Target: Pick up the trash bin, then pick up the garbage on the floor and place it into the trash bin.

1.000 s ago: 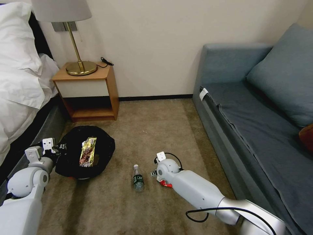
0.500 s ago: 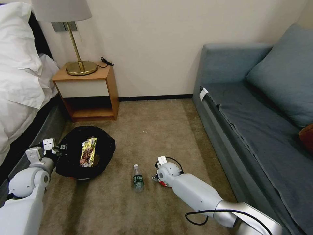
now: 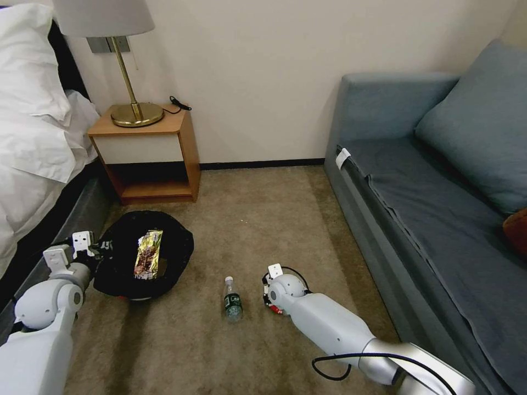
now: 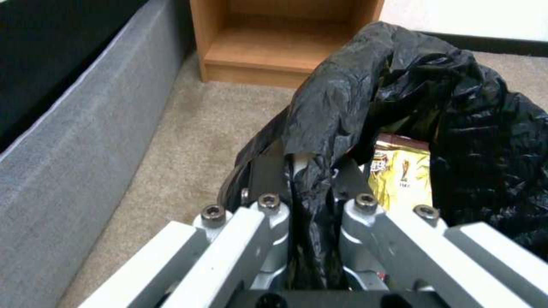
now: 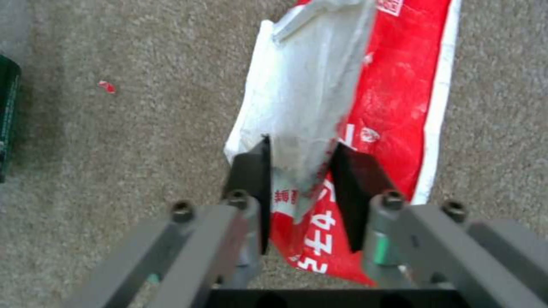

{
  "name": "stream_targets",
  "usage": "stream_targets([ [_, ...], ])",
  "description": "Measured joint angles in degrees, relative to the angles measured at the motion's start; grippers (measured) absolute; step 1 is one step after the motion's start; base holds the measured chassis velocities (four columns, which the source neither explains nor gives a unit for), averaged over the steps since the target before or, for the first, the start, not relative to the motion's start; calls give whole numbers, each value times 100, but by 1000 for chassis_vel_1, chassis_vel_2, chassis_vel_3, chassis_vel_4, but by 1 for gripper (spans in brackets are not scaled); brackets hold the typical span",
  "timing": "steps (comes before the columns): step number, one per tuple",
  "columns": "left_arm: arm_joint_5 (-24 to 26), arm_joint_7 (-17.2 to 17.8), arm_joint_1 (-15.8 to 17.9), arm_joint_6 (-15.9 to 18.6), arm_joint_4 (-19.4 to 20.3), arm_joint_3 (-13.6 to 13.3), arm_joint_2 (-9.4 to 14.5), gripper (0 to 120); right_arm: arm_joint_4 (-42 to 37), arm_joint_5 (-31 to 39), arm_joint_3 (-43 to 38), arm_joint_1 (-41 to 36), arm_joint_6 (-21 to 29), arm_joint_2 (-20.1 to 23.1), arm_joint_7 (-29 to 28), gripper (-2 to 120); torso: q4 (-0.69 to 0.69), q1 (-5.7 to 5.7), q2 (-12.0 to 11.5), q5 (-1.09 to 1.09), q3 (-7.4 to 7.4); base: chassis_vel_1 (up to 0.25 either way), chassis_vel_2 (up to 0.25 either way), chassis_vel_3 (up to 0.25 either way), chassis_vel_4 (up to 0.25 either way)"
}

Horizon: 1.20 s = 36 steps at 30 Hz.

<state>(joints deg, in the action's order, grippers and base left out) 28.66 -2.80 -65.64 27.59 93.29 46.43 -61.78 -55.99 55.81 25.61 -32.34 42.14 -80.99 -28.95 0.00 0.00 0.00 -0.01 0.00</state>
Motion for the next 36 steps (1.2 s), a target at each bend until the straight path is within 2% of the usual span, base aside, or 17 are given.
stream_targets([
  [1,8,-3,0,-2,-2,1,9,7,0,-8,-1,-1,0,0,2,10,0,0,0,0,0,0,0,0,0],
  [2,13,-6,0,-4,-2,2,12,7,0,-10,-3,0,0,0,4,5,0,0,0,0,0,0,0,0,0],
  [4,17,-10,0,-6,-3,3,14,7,0,-17,-14,0,0,-5,8,1,0,0,0,0,0,0,0,0,0],
  [16,20,-34,-12,-9,22,1,13,7,-134,-112,-133,190,0,-3,118,0,0,0,0,0,0,0,0,0,0],
  [22,20,-43,-10,7,74,-16,24,7,-402,-303,-171,485,-144,35,459,0,0,0,0,0,0,0,0,0,0],
  [29,69,-76,18,47,136,-62,26,7,-968,-217,-5,1136,-521,22,750,0,0,0,0,0,0,0,0,0,0],
  [36,94,-83,46,69,149,-100,2,7,-1415,49,404,1618,-1232,-269,1014,0,1,0,0,0,0,0,0,0,0],
])
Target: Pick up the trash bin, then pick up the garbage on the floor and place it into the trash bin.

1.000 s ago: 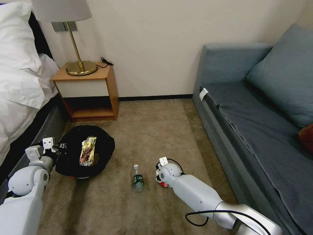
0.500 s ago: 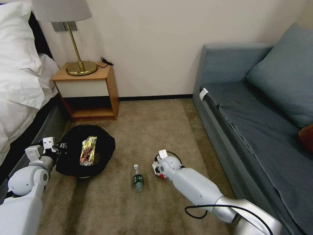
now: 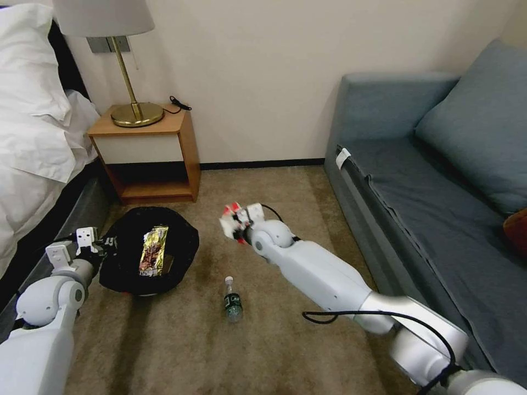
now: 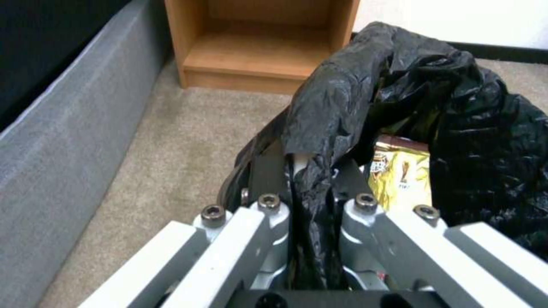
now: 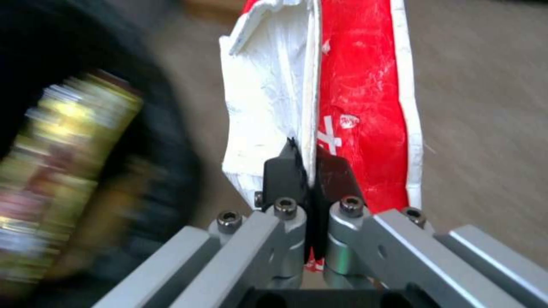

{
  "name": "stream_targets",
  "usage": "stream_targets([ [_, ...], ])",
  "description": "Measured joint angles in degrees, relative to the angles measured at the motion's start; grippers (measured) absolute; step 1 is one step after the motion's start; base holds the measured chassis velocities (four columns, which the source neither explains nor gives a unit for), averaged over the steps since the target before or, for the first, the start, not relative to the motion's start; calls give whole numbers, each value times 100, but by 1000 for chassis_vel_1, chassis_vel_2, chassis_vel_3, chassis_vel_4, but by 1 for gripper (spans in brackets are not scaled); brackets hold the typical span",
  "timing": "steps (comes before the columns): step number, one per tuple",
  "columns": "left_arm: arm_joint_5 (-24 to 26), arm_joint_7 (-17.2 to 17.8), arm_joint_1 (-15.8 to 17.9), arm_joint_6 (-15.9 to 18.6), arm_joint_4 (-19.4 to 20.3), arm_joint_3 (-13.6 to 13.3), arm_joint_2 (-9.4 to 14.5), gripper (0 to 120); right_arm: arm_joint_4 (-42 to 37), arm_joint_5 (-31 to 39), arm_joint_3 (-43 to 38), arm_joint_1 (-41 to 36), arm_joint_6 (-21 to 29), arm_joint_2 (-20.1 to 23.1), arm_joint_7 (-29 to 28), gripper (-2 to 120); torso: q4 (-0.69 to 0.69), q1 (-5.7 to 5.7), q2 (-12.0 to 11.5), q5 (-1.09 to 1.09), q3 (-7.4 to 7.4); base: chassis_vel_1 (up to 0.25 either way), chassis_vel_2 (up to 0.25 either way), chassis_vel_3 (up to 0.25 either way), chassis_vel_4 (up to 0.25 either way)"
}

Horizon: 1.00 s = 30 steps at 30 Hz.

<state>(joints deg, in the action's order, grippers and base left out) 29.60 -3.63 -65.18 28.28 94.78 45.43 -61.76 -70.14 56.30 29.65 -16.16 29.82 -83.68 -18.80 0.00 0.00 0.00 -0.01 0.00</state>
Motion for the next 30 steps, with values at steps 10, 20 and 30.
stream_targets([
  [10,64,-2,44,3,-44,-12,21,7,-268,414,673,94,-925,-417,552,0,0,0,0,-1,0,0,0,0,0],
  [20,174,4,-6,21,-32,4,3,7,-290,466,1052,-350,-1402,-545,920,0,0,0,0,0,0,0,0,0,0],
  [30,162,12,-39,29,2,10,-67,7,-274,359,1094,-477,-1357,-502,941,3,-1,0,0,1,0,0,0,0,0],
])
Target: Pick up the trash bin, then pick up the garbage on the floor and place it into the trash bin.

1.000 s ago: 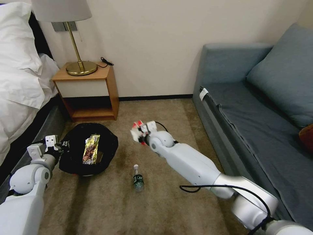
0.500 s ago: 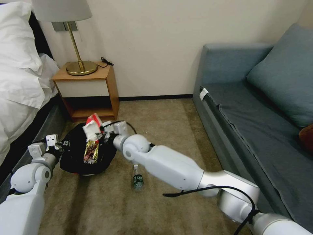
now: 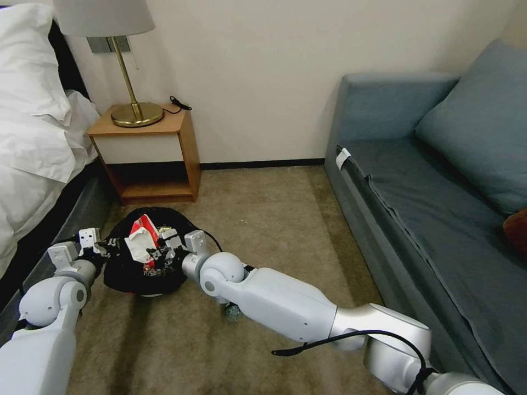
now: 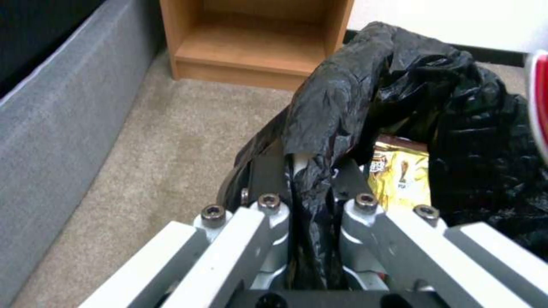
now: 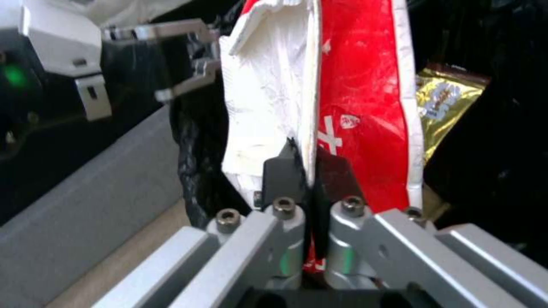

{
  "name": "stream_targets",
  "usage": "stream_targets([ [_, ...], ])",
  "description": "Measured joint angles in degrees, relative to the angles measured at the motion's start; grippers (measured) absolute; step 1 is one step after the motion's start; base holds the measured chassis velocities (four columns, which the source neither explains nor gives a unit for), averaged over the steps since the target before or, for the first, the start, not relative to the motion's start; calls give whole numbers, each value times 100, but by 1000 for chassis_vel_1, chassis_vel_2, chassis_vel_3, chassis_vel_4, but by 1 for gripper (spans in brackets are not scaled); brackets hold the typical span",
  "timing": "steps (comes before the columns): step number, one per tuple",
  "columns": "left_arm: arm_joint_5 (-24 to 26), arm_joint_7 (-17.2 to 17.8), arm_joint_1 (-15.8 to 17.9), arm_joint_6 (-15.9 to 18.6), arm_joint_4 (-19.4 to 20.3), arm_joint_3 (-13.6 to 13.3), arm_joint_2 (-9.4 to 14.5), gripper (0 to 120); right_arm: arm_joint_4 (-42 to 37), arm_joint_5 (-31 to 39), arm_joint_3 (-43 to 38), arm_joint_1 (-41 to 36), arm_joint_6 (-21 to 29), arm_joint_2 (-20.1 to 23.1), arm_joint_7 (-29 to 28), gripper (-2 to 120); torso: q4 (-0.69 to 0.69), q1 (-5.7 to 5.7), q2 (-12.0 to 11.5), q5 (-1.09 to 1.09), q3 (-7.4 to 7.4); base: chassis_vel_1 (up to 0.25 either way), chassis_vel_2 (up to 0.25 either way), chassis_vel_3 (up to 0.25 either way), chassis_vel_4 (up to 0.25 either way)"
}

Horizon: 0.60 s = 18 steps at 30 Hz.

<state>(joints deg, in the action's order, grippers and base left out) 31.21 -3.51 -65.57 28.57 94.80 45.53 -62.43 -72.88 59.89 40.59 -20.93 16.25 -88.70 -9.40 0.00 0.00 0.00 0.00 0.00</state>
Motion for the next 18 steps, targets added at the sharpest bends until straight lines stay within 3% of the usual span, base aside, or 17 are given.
stream_targets([
  [2,-10,5,-8,1,17,3,-15,7,-6,-11,-9,-32,26,4,-26,16,1,0,0,0,0,0,0,0,0],
  [6,-15,9,-17,7,47,4,-29,7,-8,-20,-12,-48,37,21,-61,25,0,0,0,0,0,0,0,0,0],
  [10,-35,18,-24,11,58,11,-42,7,12,-42,-35,-69,39,38,-75,42,0,0,0,0,0,0,0,0,0],
  [18,-33,23,-26,16,51,26,-42,7,22,-42,-70,-81,39,31,-119,67,0,0,0,0,0,0,0,0,0],
])
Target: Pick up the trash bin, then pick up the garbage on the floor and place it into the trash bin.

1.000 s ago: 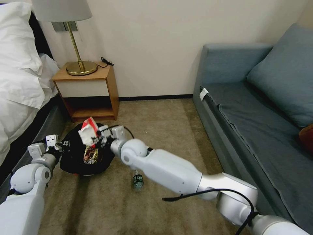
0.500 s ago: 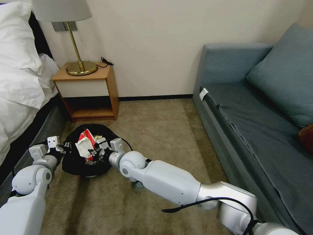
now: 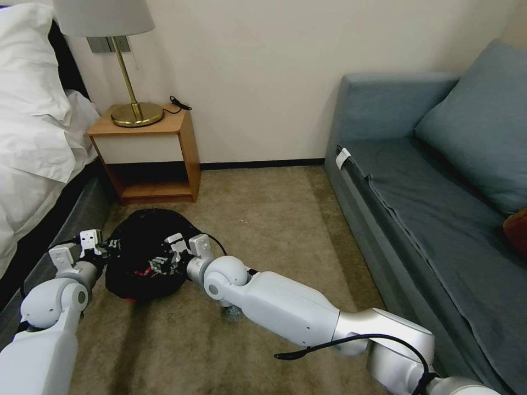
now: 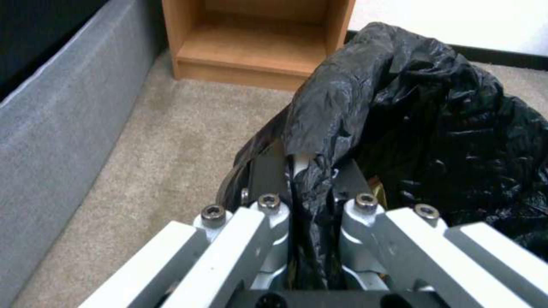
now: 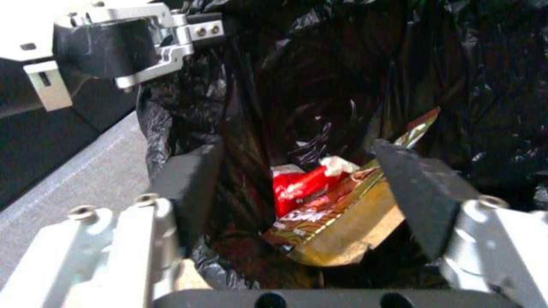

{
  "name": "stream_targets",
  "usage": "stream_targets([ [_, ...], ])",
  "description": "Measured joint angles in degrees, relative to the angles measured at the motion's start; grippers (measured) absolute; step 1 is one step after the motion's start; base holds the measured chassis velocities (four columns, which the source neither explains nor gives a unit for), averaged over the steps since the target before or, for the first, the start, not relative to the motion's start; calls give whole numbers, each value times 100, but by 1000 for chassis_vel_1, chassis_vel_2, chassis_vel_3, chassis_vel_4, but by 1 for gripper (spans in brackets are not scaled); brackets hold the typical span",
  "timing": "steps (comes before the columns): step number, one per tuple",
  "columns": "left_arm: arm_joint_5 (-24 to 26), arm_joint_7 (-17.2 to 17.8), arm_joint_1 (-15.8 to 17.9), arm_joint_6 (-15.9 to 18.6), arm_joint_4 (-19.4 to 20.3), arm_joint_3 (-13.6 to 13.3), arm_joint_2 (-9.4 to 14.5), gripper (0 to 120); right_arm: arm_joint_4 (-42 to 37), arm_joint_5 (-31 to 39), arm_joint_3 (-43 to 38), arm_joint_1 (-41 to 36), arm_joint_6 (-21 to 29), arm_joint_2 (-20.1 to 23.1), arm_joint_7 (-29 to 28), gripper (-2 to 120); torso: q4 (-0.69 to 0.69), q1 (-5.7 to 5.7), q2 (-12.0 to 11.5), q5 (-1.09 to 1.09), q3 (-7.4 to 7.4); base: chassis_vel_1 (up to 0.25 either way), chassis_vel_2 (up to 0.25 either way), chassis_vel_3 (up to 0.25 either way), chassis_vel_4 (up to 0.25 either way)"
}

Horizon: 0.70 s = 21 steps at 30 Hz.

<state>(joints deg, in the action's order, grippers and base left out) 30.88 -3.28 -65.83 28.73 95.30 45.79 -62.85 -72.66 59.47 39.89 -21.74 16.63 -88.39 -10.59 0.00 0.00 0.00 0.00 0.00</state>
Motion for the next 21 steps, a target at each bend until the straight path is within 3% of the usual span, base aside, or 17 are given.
stream_targets([
  [2,23,4,2,11,0,1,5,7,15,1,-22,5,0,-16,-14,81,0,0,0,0,0,0,0,0,0],
  [8,17,16,68,14,-103,41,74,7,141,1,-239,156,0,-101,-113,99,0,0,0,0,0,0,0,0,0],
  [19,3,0,58,-74,-268,88,195,7,547,-155,-486,281,-124,-138,-241,100,1,0,0,0,0,0,0,0,0],
  [21,3,-1,59,-95,-325,108,241,7,946,-296,-600,302,-34,-197,-447,100,0,0,0,0,0,0,0,0,0],
])
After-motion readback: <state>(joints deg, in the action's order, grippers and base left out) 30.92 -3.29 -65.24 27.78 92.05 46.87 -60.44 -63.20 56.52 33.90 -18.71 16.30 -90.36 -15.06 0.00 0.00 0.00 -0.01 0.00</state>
